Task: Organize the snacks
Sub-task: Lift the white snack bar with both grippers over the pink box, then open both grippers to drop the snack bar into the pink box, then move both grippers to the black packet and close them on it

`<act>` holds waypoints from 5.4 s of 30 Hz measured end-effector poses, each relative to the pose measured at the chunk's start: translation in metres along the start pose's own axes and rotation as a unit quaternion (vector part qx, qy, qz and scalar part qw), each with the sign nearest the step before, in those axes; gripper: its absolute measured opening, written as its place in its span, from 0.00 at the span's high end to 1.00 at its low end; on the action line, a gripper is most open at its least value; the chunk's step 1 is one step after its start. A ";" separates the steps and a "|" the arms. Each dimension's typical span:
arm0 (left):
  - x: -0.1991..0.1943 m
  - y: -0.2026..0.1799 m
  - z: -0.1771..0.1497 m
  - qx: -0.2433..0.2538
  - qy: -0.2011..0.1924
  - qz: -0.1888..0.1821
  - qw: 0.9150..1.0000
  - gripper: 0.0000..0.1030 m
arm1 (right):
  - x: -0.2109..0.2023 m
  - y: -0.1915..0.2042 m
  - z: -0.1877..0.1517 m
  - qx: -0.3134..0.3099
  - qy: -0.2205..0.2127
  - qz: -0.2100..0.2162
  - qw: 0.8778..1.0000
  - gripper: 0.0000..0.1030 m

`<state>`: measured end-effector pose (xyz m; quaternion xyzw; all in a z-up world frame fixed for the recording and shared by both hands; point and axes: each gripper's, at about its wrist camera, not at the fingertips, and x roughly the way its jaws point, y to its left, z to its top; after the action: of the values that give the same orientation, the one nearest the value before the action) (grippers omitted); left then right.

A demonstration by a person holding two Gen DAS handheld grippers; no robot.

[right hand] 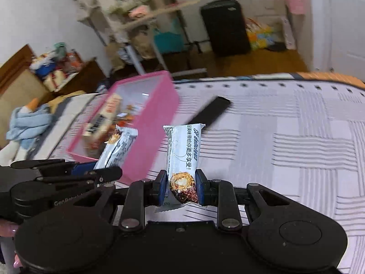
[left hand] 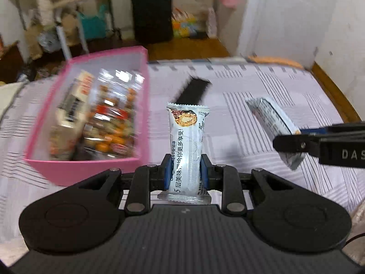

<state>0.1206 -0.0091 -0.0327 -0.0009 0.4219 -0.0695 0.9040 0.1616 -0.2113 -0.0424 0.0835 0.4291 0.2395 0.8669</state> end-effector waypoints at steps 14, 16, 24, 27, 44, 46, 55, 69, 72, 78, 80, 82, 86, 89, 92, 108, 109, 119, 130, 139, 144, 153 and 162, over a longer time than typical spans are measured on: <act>-0.027 0.081 0.045 -0.038 -0.062 0.054 0.996 0.76 | 0.060 0.087 0.070 -0.062 0.017 0.040 0.997 0.70; -0.010 0.093 0.049 -0.041 -0.057 0.066 0.995 0.76 | 0.076 0.090 0.075 -0.064 0.018 0.037 0.997 0.70; 0.034 0.126 0.043 -0.070 -0.057 0.062 0.994 0.76 | 0.128 0.086 0.063 -0.055 0.010 0.048 0.997 0.70; 0.038 0.128 0.040 -0.066 -0.063 0.048 0.995 0.73 | 0.140 0.087 0.058 -0.057 0.004 0.048 0.997 0.68; 0.002 0.115 0.053 -0.065 -0.063 0.000 0.996 0.52 | 0.043 0.046 0.097 0.006 -0.007 0.042 0.999 0.50; -0.008 0.103 0.058 -0.049 -0.066 -0.013 0.997 0.51 | 0.032 0.035 0.100 0.012 -0.007 0.029 0.999 0.50; -0.004 0.045 0.087 -0.002 -0.079 -0.041 0.996 0.50 | 0.026 -0.015 0.107 0.058 0.011 0.020 0.998 0.50; 0.104 -0.017 0.102 -0.057 -0.015 -0.049 0.997 0.46 | 0.108 -0.074 0.133 0.019 -0.025 0.026 0.999 0.50; 0.130 -0.016 0.089 -0.089 -0.011 -0.039 0.995 0.46 | 0.131 -0.094 0.123 0.015 -0.030 0.024 0.999 0.50; 0.171 -0.018 0.072 -0.114 -0.037 -0.006 0.993 0.48 | 0.173 -0.133 0.104 0.023 -0.044 0.007 0.999 0.50; 0.182 -0.019 0.067 -0.120 -0.044 0.003 0.992 0.50 | 0.184 -0.143 0.101 0.023 -0.048 0.006 0.999 0.50; 0.190 -0.020 0.063 -0.123 -0.053 0.012 0.991 0.50 | 0.192 -0.151 0.097 0.026 -0.051 0.010 0.998 0.50; 0.206 -0.015 0.057 -0.140 -0.046 0.023 0.989 0.50 | 0.197 -0.160 0.093 0.037 -0.056 0.015 0.998 0.50; 0.212 -0.008 0.055 -0.161 -0.042 0.015 0.986 0.50 | 0.198 -0.162 0.096 0.026 -0.069 0.017 0.997 0.50; 0.218 -0.005 0.052 -0.179 -0.039 0.006 0.983 0.50 | 0.206 -0.163 0.098 0.032 -0.069 0.022 0.997 0.50; 0.232 0.007 0.052 -0.200 -0.020 -0.001 0.980 0.51 | 0.220 -0.166 0.094 0.030 0.000 0.074 0.997 0.74; 0.233 0.006 0.051 -0.197 -0.020 0.002 0.980 0.51 | 0.215 -0.169 0.092 0.038 0.004 0.075 0.996 0.79; 0.233 0.015 0.052 -0.222 -0.020 -0.020 0.975 0.52 | 0.175 -0.157 0.089 -0.010 -0.004 0.047 0.999 0.88; 0.239 0.019 0.049 -0.240 -0.015 -0.038 0.970 0.52 | 0.221 -0.170 0.092 0.043 -0.018 0.055 0.997 0.63; 0.242 0.016 0.050 -0.222 -0.026 -0.064 0.973 0.54 | 0.202 -0.167 0.104 -0.019 0.082 0.077 0.994 0.68; 0.248 0.015 0.052 -0.224 0.000 -0.099 0.970 0.54 | 0.199 -0.174 0.102 0.004 0.114 0.062 0.991 0.66; 0.248 0.012 0.055 -0.202 0.017 -0.127 0.971 0.54 | 0.188 -0.161 0.092 0.006 0.119 0.015 0.993 0.63; 0.229 -0.001 0.054 -0.172 0.032 -0.155 0.972 0.54 | 0.152 -0.148 0.077 0.025 0.126 -0.025 0.991 0.56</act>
<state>0.3070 -0.0422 -0.1730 -0.2194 0.4512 -0.1347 0.8545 0.3512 -0.2612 -0.1532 0.0638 0.5425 0.2158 0.8094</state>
